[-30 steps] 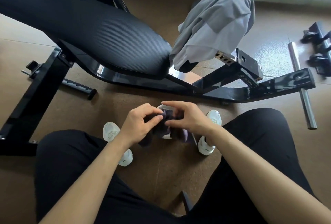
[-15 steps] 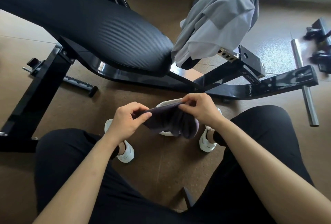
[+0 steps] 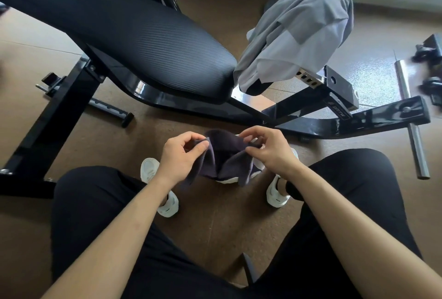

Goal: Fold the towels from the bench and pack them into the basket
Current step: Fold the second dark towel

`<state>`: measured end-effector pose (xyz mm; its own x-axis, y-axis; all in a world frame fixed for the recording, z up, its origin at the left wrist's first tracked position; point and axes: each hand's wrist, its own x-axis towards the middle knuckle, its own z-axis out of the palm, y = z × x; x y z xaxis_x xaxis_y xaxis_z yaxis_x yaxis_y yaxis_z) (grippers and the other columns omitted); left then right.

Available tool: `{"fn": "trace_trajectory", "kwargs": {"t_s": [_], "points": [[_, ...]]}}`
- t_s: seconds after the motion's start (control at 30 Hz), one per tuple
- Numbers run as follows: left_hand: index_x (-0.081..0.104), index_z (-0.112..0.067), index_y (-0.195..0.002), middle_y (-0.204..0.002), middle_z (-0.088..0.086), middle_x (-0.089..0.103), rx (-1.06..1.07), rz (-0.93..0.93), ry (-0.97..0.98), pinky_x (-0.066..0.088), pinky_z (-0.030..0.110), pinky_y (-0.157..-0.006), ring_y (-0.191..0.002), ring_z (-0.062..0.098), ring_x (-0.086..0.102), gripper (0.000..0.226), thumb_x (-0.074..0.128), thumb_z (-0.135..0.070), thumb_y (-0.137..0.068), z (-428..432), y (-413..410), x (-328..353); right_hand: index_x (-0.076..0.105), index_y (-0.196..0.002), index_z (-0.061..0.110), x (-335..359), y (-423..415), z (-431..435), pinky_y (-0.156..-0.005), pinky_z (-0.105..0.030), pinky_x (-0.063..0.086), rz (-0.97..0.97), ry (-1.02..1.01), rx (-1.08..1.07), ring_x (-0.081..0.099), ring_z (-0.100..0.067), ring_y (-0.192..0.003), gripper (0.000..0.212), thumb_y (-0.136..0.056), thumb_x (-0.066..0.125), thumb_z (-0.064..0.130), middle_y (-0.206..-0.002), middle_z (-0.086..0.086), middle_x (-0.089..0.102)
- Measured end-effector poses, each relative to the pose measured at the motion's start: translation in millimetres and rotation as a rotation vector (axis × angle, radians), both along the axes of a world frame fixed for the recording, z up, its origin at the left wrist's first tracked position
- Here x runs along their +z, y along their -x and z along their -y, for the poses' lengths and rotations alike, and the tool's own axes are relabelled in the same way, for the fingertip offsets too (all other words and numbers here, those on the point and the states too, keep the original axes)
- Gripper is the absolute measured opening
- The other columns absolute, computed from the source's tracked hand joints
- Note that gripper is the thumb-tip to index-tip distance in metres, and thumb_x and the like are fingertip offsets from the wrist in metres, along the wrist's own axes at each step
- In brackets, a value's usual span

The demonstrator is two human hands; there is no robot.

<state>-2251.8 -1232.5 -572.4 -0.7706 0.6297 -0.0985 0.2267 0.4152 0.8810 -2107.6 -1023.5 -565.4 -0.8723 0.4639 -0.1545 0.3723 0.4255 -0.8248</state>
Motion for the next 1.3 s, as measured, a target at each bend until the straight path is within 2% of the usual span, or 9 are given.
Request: {"fn": "trace_trajectory", "kwargs": {"t_s": [0.17, 0.27, 0.4, 0.5, 0.6, 0.83, 1.03, 1.2, 1.3], "points": [[0.075, -0.028, -0.102, -0.096, -0.013, 0.076, -0.004, 0.095, -0.057, 0.055, 0.018, -0.083, -0.093, 0.003, 0.070, 0.018, 0.072, -0.013, -0.093, -6.5, -15.4, 0.3, 0.074, -0.106, 0.008, 0.3, 6.2, 20.2, -0.070, -0.020, 0.058, -0.090, 0.242, -0.116, 0.066, -0.004, -0.074, 0.028, -0.083, 0.076, -0.007, -0.088, -0.001, 0.072], [0.077, -0.024, -0.105, -0.096, -0.011, 0.077, -0.016, 0.090, -0.065, 0.054, 0.016, -0.084, -0.094, -0.001, 0.071, 0.018, 0.074, -0.011, -0.092, -8.2, -24.3, -0.9, 0.075, -0.104, 0.011, -1.5, 8.6, 32.6, -0.078, -0.027, 0.061, -0.146, 0.342, -0.111, 0.072, -0.005, -0.084, 0.027, -0.084, 0.076, -0.006, -0.088, 0.004, 0.075], [0.077, -0.018, -0.114, -0.104, -0.007, 0.078, 0.010, 0.121, -0.062, 0.059, 0.030, -0.092, -0.100, 0.004, 0.071, 0.022, 0.073, -0.013, -0.093, -8.5, -28.1, -2.3, 0.074, -0.106, 0.019, -4.0, 13.0, 41.9, -0.094, -0.045, 0.060, -0.188, 0.409, -0.073, 0.074, -0.018, -0.102, 0.030, -0.083, 0.076, 0.000, -0.103, -0.002, 0.077], [0.077, -0.022, -0.112, -0.104, -0.005, 0.079, 0.058, 0.168, -0.115, 0.061, 0.043, -0.093, -0.099, 0.012, 0.074, 0.024, 0.072, -0.010, -0.093, -9.2, -24.3, -2.6, 0.072, -0.109, 0.017, -2.5, 14.3, 42.9, -0.094, -0.038, 0.059, -0.221, 0.517, -0.046, 0.073, -0.022, -0.107, 0.036, -0.075, 0.069, 0.004, -0.109, -0.007, 0.077], [0.075, -0.025, -0.115, -0.107, -0.008, 0.078, 0.028, 0.206, -0.136, 0.060, 0.041, -0.095, -0.102, 0.010, 0.074, 0.028, 0.071, -0.007, -0.094, -9.5, -24.5, -1.7, 0.073, -0.108, 0.005, 0.8, 13.1, 42.8, -0.090, -0.026, 0.059, -0.243, 0.406, -0.056, 0.075, -0.017, -0.100, 0.026, -0.085, 0.073, -0.007, -0.106, -0.007, 0.078], [0.073, -0.017, -0.122, -0.112, -0.010, 0.074, -0.076, 0.174, -0.108, 0.053, 0.015, -0.093, -0.108, -0.003, 0.068, 0.030, 0.066, -0.004, -0.096, -9.6, -26.0, 2.8, 0.079, -0.093, 0.009, 2.9, 12.4, 35.8, -0.087, -0.034, 0.061, -0.266, 0.186, -0.065, 0.076, -0.014, -0.089, 0.014, -0.084, 0.078, -0.001, -0.093, -0.003, 0.079], [0.079, -0.016, -0.107, -0.100, -0.005, 0.080, 0.036, 0.266, -0.169, 0.059, 0.023, -0.084, -0.098, 0.007, 0.075, 0.022, 0.077, -0.008, -0.087, -9.6, -26.4, 6.6, 0.079, -0.090, 0.015, 5.4, 10.8, 35.1, -0.081, -0.030, 0.062, -0.274, 0.108, 0.004, 0.075, -0.010, -0.084, 0.014, -0.082, 0.082, 0.004, -0.088, 0.003, 0.078], [0.079, -0.013, -0.110, -0.104, -0.002, 0.080, 0.011, 0.276, -0.187, 0.059, 0.031, -0.093, -0.104, 0.010, 0.074, 0.021, 0.074, -0.009, -0.090, -7.4, -25.9, 7.0, 0.080, -0.089, 0.013, 2.3, 11.6, 36.2, -0.077, -0.028, 0.061, -0.310, 0.003, 0.058, 0.073, -0.009, -0.081, 0.012, -0.079, 0.085, 0.007, -0.087, 0.004, 0.076], [0.077, -0.021, -0.113, -0.109, -0.006, 0.079, -0.049, 0.277, -0.181, 0.058, 0.032, -0.097, -0.109, 0.010, 0.072, 0.023, 0.069, -0.011, -0.094, -5.5, -26.1, 7.3, 0.080, -0.088, 0.012, 1.1, 13.5, 36.7, -0.073, -0.024, 0.058, -0.338, -0.055, 0.062, 0.071, -0.008, -0.079, 0.010, -0.080, 0.085, 0.009, -0.085, 0.002, 0.075]]}}
